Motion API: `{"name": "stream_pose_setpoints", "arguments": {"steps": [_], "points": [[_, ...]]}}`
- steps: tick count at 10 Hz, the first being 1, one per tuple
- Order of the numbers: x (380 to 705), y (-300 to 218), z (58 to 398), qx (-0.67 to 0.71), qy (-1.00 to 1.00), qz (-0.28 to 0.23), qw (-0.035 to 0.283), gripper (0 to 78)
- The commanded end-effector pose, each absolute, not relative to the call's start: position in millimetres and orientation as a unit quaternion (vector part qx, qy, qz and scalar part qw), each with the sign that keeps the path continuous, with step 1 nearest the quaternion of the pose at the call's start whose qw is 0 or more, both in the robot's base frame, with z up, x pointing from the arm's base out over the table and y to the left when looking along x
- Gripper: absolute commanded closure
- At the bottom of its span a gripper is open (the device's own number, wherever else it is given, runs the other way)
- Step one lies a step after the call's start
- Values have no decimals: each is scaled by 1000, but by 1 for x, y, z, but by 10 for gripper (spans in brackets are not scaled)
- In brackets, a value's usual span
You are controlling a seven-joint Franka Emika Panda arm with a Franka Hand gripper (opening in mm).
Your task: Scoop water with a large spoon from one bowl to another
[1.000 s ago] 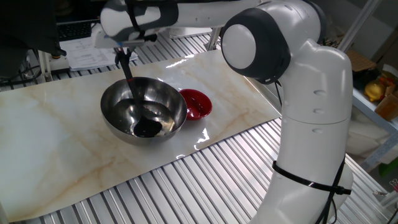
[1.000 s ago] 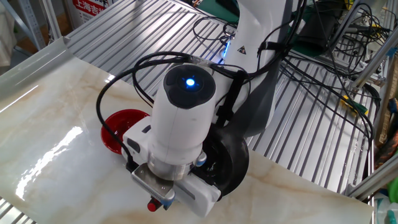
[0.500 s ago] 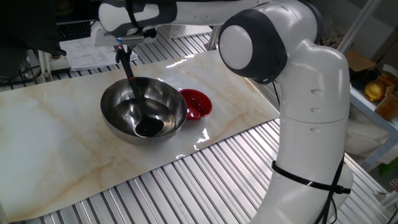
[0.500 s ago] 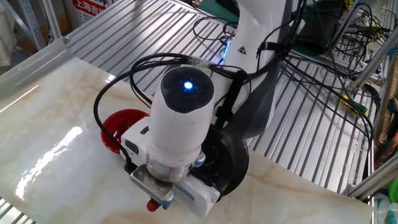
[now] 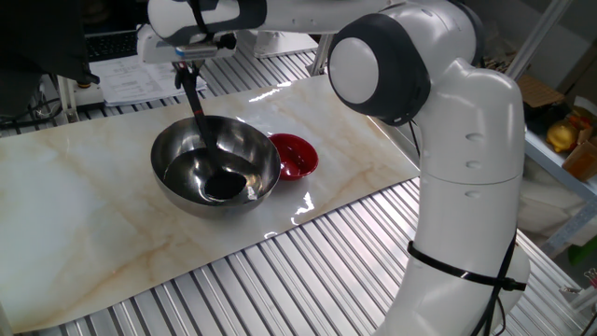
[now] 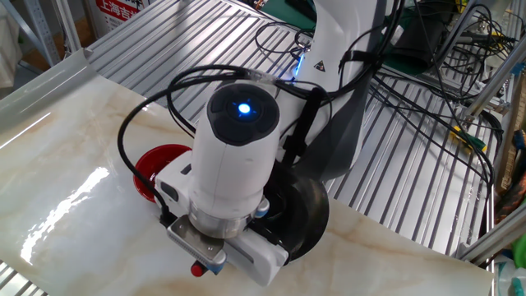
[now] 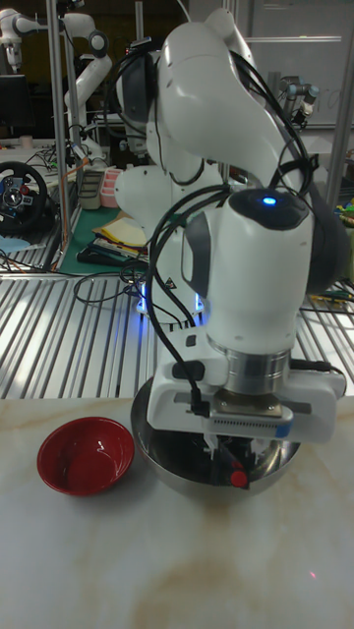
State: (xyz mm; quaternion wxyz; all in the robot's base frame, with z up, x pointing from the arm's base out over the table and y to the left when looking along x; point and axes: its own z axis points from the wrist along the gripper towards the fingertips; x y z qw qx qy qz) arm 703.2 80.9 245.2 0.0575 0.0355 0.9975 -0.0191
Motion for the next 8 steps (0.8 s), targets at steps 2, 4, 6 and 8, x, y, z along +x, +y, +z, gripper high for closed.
{"name": "stream_pose_setpoints", "arguments": {"steps": [2, 4, 6, 8], "points": [[708, 73, 259, 39, 998, -10, 54, 765], [709, 69, 263, 37, 998, 1, 53, 765], [710, 65, 266, 34, 998, 1, 51, 765], [711, 62, 270, 35, 998, 12, 47, 765]]}}
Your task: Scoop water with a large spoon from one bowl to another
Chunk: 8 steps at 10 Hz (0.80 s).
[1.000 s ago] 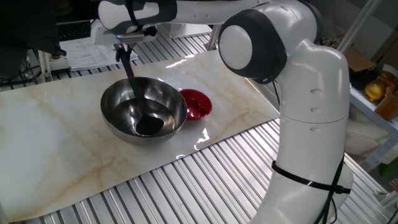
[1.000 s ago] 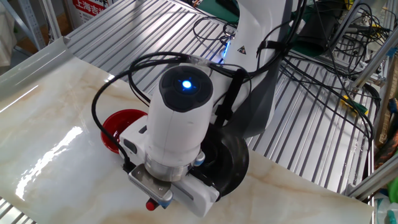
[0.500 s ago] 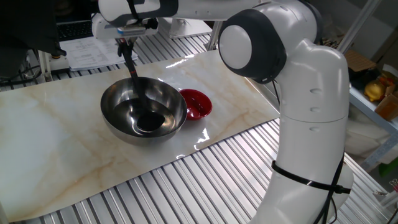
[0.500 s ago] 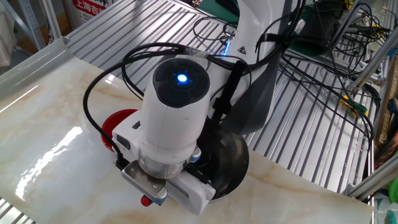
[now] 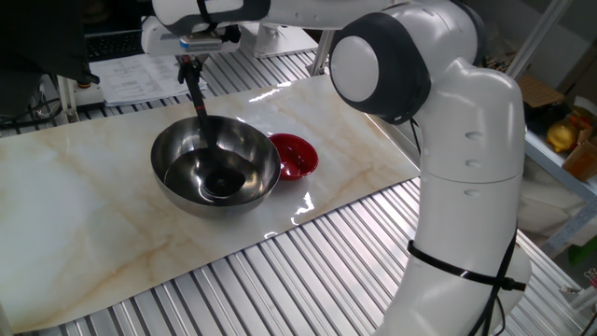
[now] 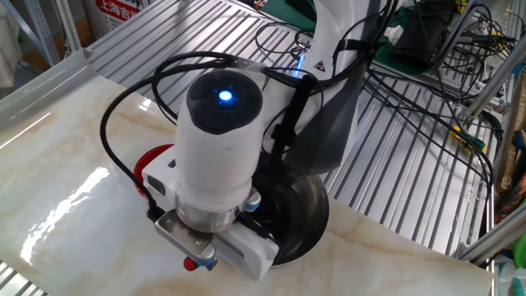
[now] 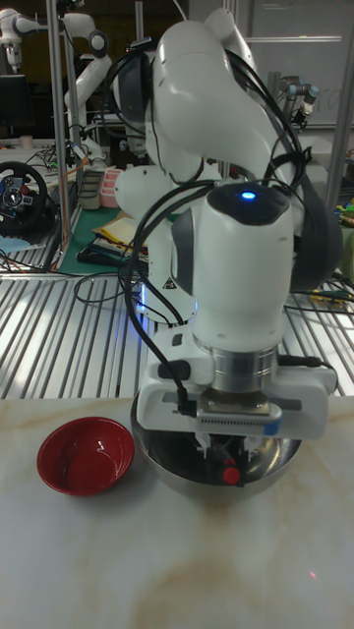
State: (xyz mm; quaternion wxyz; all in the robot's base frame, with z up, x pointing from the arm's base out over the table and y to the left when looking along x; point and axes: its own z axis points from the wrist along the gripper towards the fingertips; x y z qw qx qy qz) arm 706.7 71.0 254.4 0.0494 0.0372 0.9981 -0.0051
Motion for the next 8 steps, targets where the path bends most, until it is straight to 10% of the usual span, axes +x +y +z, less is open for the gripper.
{"name": "stream_pose_setpoints", "arguments": {"steps": [1, 8], "points": [[711, 61, 272, 36, 998, 11, 47, 765], [707, 53, 287, 41, 998, 12, 44, 765]]}}
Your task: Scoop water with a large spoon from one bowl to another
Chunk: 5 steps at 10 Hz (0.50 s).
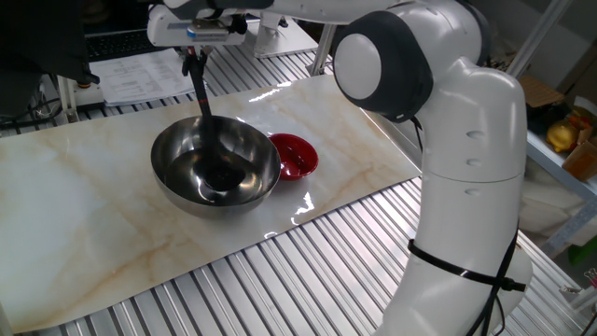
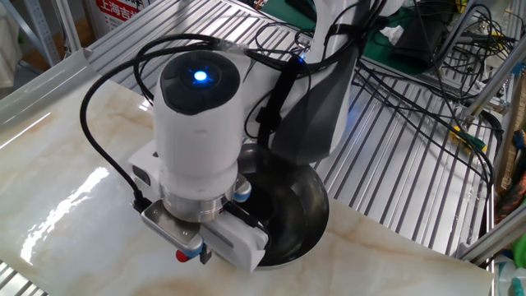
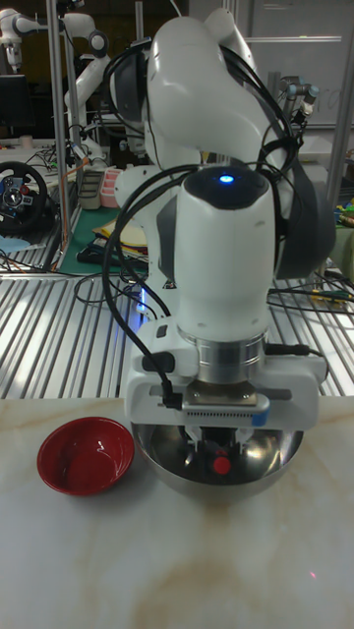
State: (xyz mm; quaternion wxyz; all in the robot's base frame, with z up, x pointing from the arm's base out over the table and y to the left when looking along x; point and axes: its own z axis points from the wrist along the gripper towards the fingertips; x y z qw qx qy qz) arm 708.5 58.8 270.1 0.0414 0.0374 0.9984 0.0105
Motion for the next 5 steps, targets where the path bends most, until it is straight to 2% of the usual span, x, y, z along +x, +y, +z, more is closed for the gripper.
{"name": "stream_pose_setpoints", "arguments": {"steps": [1, 5], "points": [[706, 52, 289, 44, 998, 14, 44, 765], [703, 48, 297, 52, 997, 21, 46, 765]]}}
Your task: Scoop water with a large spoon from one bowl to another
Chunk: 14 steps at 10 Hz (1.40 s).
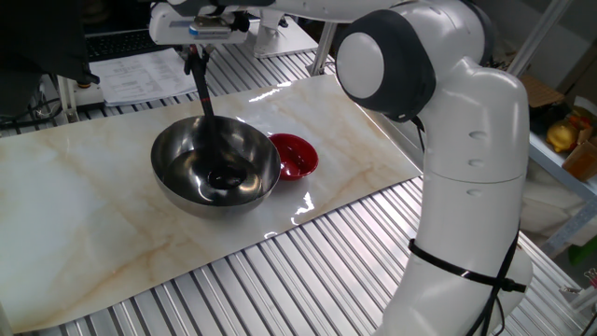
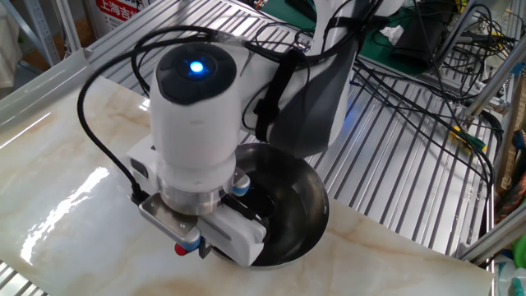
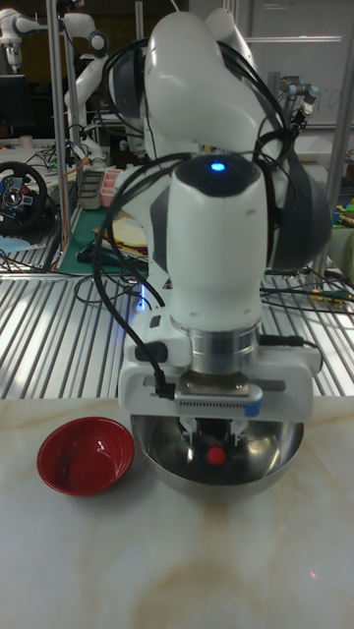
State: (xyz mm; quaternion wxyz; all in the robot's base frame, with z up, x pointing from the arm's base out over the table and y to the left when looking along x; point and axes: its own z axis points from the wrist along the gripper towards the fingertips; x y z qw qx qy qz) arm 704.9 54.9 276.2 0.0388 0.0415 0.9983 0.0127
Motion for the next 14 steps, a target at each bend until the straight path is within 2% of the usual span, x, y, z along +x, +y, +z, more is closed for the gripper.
{"name": "stream_pose_setpoints", "arguments": {"steps": [1, 14], "points": [[702, 47, 298, 53, 997, 21, 46, 765], [702, 40, 303, 76, 995, 28, 52, 765]]}}
